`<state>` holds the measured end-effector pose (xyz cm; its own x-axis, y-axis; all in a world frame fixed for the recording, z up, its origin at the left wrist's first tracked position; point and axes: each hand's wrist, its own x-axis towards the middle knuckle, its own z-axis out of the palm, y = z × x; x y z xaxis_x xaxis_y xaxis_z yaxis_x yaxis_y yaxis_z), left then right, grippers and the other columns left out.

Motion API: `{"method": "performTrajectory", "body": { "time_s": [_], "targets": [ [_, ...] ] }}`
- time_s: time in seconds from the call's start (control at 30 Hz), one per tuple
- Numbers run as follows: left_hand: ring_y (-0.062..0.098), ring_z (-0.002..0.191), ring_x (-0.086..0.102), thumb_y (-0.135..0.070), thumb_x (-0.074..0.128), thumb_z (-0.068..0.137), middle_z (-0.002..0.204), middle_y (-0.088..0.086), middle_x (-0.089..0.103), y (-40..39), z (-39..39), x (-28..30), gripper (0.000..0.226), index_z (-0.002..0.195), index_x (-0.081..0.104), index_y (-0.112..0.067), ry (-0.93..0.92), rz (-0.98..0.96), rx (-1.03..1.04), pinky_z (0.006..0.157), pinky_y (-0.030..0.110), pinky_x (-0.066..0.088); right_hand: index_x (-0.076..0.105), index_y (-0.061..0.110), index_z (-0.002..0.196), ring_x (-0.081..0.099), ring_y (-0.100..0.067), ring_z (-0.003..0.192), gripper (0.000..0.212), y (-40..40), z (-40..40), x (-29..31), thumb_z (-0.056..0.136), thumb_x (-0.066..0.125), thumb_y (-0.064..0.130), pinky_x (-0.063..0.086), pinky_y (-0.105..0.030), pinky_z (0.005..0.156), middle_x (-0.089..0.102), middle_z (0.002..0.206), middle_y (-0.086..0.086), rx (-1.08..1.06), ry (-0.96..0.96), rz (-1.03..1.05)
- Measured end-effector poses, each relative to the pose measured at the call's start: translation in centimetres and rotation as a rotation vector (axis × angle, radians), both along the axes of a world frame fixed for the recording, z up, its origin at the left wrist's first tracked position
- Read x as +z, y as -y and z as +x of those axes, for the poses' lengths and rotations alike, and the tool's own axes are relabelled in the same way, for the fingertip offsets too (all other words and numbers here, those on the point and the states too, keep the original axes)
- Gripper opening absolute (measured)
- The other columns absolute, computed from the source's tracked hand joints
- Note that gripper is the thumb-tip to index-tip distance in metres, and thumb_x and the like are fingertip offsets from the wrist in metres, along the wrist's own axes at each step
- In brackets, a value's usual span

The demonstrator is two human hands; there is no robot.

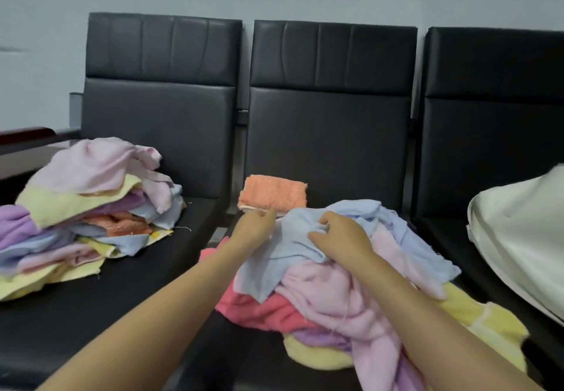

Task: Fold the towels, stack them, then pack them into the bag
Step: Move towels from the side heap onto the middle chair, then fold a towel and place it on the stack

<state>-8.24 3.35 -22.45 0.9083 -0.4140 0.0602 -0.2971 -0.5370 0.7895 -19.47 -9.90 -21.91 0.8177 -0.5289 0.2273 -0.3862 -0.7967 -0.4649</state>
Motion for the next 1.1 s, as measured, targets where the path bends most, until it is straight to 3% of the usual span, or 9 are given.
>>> {"method": "performTrajectory", "body": {
  "time_s": [0.13,0.3,0.43,0.6,0.67,0.77,0.93,1.0,1.1],
  "targets": [
    [0.015,0.060,0.044,-0.036,0.057,0.091,0.062,-0.001,0.047,-1.4,-1.6,-0.2,0.039,0.063,0.047,-0.013,0.122,0.089,-0.058,0.055,0.028,0.032,0.058,0.012,0.081,0.055,-0.018,0.074,0.012,0.5,-1.8,0.0,0.091,0.059,0.018,0.040,-0.025,0.062,0.056,0.068,0.003,0.029,0.290,0.279],
    [0.013,0.062,0.037,-0.026,0.061,0.090,0.061,-0.006,0.038,-2.4,-4.4,2.6,0.033,0.065,0.041,-0.016,0.228,-0.237,-0.040,0.055,0.025,0.031,0.053,0.013,0.069,0.048,-0.012,0.069,0.025,0.5,-5.6,3.3,0.092,0.061,0.018,0.039,-0.025,0.062,0.050,0.072,0.001,0.052,0.626,0.550],
    [0.003,0.072,0.055,-0.022,0.059,0.090,0.067,-0.017,0.060,-3.0,-7.7,5.7,0.020,0.070,0.060,-0.023,0.298,-0.476,-0.089,0.061,0.016,0.038,0.061,0.002,0.082,0.054,-0.016,0.080,0.027,0.3,-8.7,6.0,0.096,0.058,0.025,0.045,-0.032,0.073,0.057,0.081,-0.005,0.134,0.790,0.653],
    [0.004,0.084,0.059,-0.039,0.061,0.084,0.085,-0.011,0.067,-2.8,-10.3,6.7,0.013,0.080,0.065,-0.027,0.379,-0.424,-0.134,0.071,0.028,0.047,0.050,0.017,0.058,0.045,-0.016,0.068,0.042,0.4,-13.2,7.7,0.098,0.055,0.028,0.037,-0.031,0.063,0.044,0.064,-0.002,0.100,0.897,0.829],
    [-0.003,0.077,0.056,-0.028,0.062,0.087,0.079,-0.013,0.065,-2.5,-12.3,6.4,0.013,0.075,0.064,-0.026,0.458,-0.391,-0.280,0.068,0.022,0.042,0.056,0.024,0.057,0.051,-0.014,0.065,0.039,0.8,-14.7,7.8,0.096,0.058,0.029,0.040,-0.028,0.061,0.051,0.060,0.005,0.064,0.814,0.841],
    [0.007,0.075,0.057,-0.034,0.061,0.088,0.074,-0.009,0.063,-1.7,-14.6,4.3,0.016,0.073,0.057,-0.031,0.542,-0.126,-0.447,0.068,0.031,0.045,0.070,0.016,0.086,0.063,-0.022,0.076,0.019,2.3,-15.6,6.4,0.084,0.069,0.035,0.047,-0.030,0.065,0.066,0.081,-0.004,-0.109,0.486,0.845],
    [0.015,0.065,0.056,-0.042,0.050,0.094,0.065,-0.002,0.063,-1.0,-15.3,0.4,0.040,0.066,0.062,-0.015,0.438,0.192,-0.550,0.067,0.036,0.045,0.056,0.011,0.077,0.050,-0.019,0.073,0.027,4.1,-16.7,1.4,0.092,0.055,0.034,0.036,-0.027,0.057,0.058,0.085,-0.006,-0.160,-0.354,0.203],
    [0.019,0.068,0.058,-0.035,0.050,0.094,0.066,0.003,0.065,-0.8,-14.4,0.6,0.038,0.068,0.065,-0.010,0.419,0.087,-0.418,0.067,0.040,0.046,0.056,0.012,0.068,0.050,-0.018,0.066,0.035,4.7,-17.1,0.1,0.092,0.054,0.037,0.037,-0.026,0.057,0.058,0.074,-0.005,-0.147,-0.373,0.224],
    [0.020,0.072,0.059,-0.022,0.048,0.092,0.076,0.003,0.067,-0.2,-12.1,1.2,0.028,0.079,0.070,-0.009,0.357,-0.050,-0.224,0.068,0.036,0.045,0.047,0.013,0.062,0.042,-0.017,0.056,0.034,5.7,-16.4,-0.2,0.090,0.056,0.029,0.035,-0.029,0.057,0.047,0.061,-0.003,-0.207,-0.078,0.304]
  ]
}}
